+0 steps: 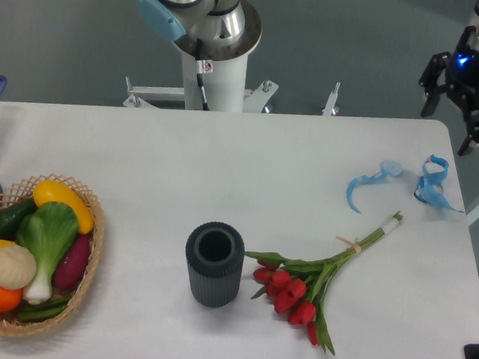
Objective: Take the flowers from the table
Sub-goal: 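Move the open gripper from the ribbon area toward the tulip stems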
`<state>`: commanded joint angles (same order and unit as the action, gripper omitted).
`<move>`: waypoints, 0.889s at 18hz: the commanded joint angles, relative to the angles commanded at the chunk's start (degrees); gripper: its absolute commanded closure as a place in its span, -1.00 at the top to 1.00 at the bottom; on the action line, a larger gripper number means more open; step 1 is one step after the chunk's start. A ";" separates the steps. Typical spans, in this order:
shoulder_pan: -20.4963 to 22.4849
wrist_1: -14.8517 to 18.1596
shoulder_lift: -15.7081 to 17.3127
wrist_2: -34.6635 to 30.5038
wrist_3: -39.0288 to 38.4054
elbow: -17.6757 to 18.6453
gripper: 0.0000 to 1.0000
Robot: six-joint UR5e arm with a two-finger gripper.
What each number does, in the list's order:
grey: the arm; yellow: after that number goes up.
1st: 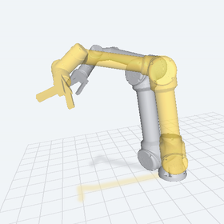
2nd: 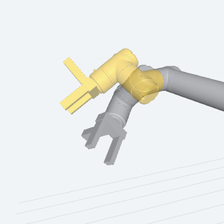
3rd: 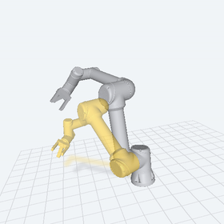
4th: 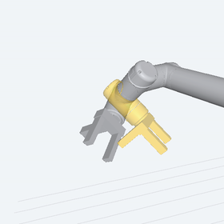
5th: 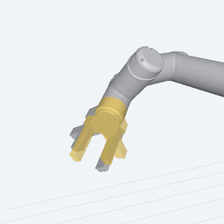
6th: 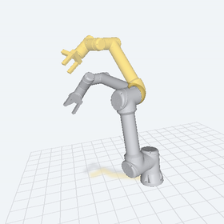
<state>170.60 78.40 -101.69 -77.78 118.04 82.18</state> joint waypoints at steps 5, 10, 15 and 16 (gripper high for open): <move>-0.61 0.00 0.35 0.61 -0.35 1.22 1.00; -1.66 -1.92 0.26 2.02 -9.49 3.34 1.00; -5.79 -5.01 -2.36 2.20 -18.52 4.31 1.00; -7.37 -5.18 -3.07 2.02 -19.94 4.39 1.00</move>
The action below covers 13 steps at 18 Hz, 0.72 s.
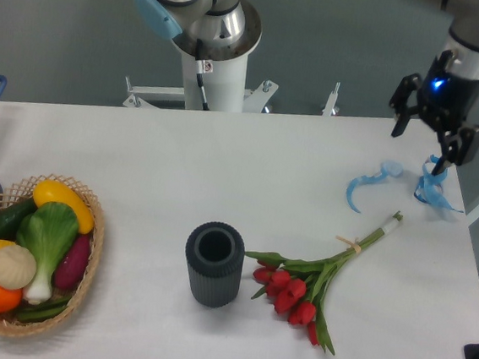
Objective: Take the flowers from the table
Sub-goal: 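Move the open gripper from the ribbon area toward the tulip stems, then lower the gripper over the red tulip bundle's stems near the blooms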
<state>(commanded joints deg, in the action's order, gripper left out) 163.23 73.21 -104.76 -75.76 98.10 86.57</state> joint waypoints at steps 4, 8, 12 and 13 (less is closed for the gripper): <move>-4.05 -3.85 -4.13 0.09 -2.46 1.66 1.00; -6.86 -13.35 -7.73 0.53 -10.54 3.16 1.00; -8.10 -15.37 -10.63 0.26 -10.21 3.16 1.00; -8.28 -16.34 -11.42 0.26 -10.82 3.16 1.00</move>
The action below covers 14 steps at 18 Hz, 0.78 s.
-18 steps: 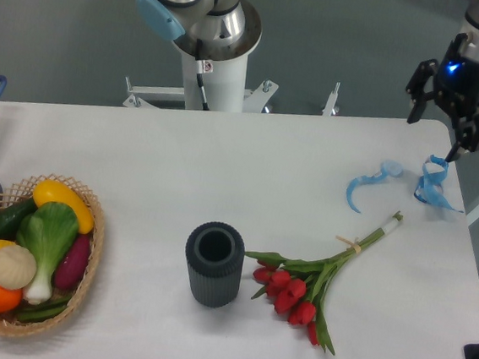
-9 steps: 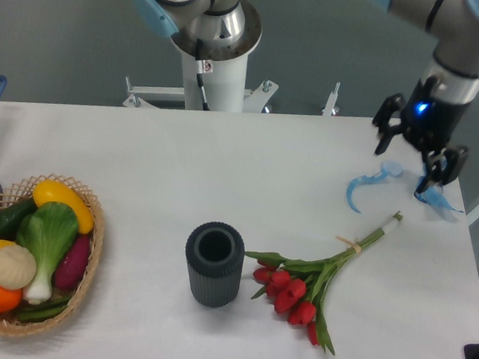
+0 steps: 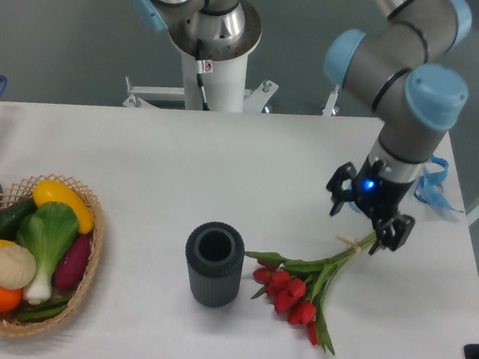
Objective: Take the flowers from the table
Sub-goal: 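Lower the gripper over the red tulip bundle's stems near the blooms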
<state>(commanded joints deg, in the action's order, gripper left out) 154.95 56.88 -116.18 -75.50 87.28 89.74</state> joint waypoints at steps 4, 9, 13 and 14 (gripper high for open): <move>-0.35 -0.98 -2.38 0.00 -0.97 0.52 1.00; 0.00 -1.42 -5.10 -0.35 -0.62 1.23 1.00; -0.09 -1.50 -5.81 -4.13 -0.27 2.46 1.00; -0.09 -1.68 -6.24 -4.22 -0.18 2.20 1.00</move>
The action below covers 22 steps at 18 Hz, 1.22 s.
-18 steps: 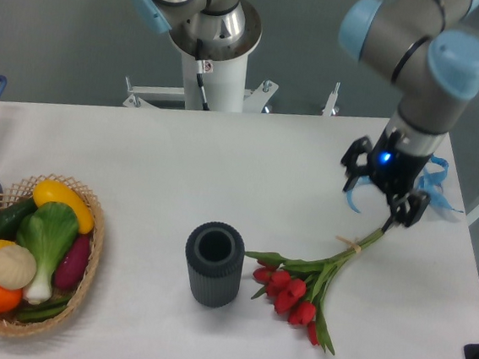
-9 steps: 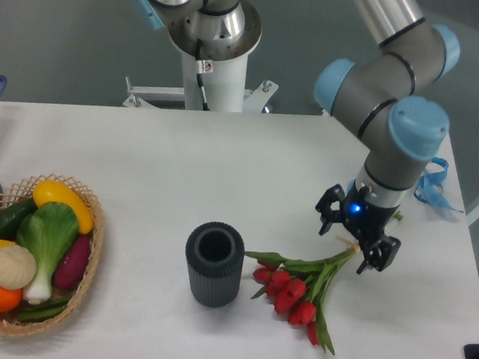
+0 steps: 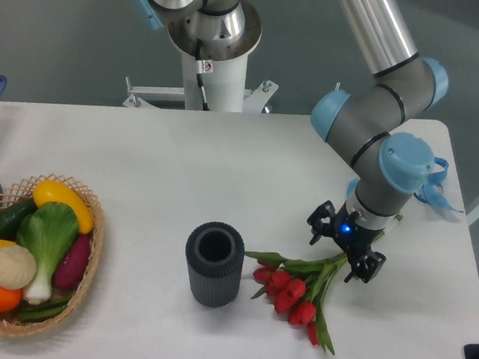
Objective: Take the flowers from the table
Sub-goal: 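Lower the gripper over the red tulip bundle's stems near the blooms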
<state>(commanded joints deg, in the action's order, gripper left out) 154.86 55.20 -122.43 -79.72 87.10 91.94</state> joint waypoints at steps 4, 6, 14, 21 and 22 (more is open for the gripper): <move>-0.18 -1.58 -0.27 -0.70 -0.09 1.93 1.00; -0.44 -2.90 -0.70 -0.79 -0.44 2.02 1.00; -1.05 -6.33 -2.11 -0.79 -0.44 2.19 0.89; -1.05 -6.42 -1.59 -0.70 -0.52 2.11 -0.31; -1.05 -6.42 -1.67 -0.70 -0.53 1.67 -0.32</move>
<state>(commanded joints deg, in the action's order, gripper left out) 153.81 48.78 -124.10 -80.42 86.57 93.61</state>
